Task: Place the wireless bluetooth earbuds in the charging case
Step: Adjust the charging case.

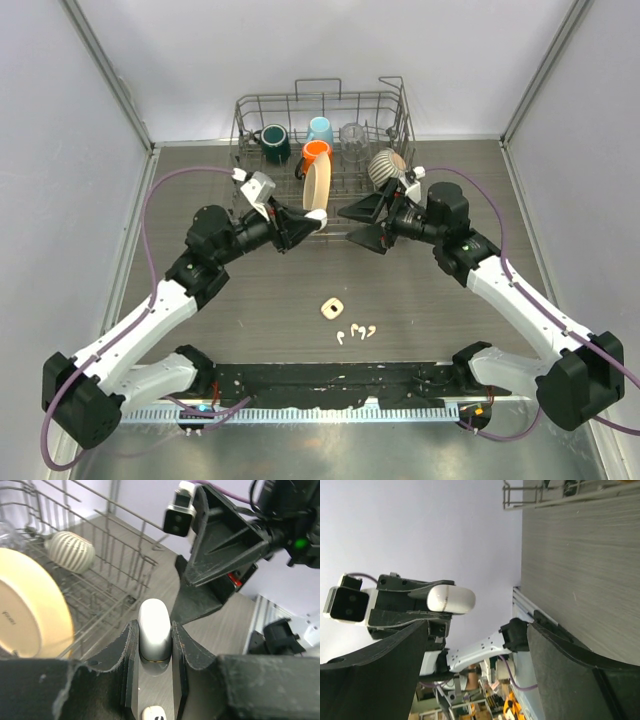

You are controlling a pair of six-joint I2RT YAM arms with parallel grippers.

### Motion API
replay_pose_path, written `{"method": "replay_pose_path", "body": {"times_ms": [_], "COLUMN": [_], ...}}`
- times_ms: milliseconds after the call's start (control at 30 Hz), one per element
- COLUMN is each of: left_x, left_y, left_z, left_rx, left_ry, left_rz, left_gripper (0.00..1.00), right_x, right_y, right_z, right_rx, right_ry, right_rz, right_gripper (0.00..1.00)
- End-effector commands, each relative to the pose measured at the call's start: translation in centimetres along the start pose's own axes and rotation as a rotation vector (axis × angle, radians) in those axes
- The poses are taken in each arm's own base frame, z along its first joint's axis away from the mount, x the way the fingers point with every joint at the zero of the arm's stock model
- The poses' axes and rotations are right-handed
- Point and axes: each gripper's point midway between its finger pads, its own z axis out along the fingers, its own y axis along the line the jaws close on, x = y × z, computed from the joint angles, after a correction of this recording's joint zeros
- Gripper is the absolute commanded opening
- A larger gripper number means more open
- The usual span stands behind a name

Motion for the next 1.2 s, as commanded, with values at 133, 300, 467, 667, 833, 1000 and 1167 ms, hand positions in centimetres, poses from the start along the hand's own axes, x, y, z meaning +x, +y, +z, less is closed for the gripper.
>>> {"method": "replay_pose_path", "body": {"times_ms": [133, 300, 467, 667, 833, 1000, 1167], "left_x": [-0.3, -1.0, -1.2, -1.6, -1.9, -2.1, -1.8], "left_y": [-3.7, -4.0, -3.9, -3.6, -3.0, -2.7, -2.9], "left_z": [1.3, 1.8, 2.2, 2.4, 2.4, 2.3, 2.6], "left_rx": [0.24, 0.267, 0.269, 0.252, 0.213, 0.195, 0.217], "left_ry": [0.05, 0.019, 0.022, -0.001, -0.018, -0.029, -0.023], "left_rz": [-0.04, -0.048, -0.047, -0.038, -0.025, -0.012, -0.003], "left_gripper": [0.0, 0.0, 0.0, 0.0, 0.0, 0.0, 0.0], "right_x": [2.1, 2.3, 2.6, 2.7, 2.4, 2.4, 2.1], "right_y": [4.6, 4.2, 3.3, 2.9, 2.4, 3.0, 3.1], "right_z": [-1.2, -0.9, -0.3, 0.2, 0.6, 0.8, 1.1], "right_rx": [-0.195, -0.189, -0.176, -0.174, -0.167, -0.182, -0.198], "right_ry": [0.131, 0.157, 0.189, 0.197, 0.18, 0.186, 0.173], "right_rz": [-0.078, -0.045, -0.008, 0.046, 0.119, 0.178, 0.223], "right_gripper": [0.86, 0.85, 0.83, 0.8, 0.79, 0.78, 0.75]}}
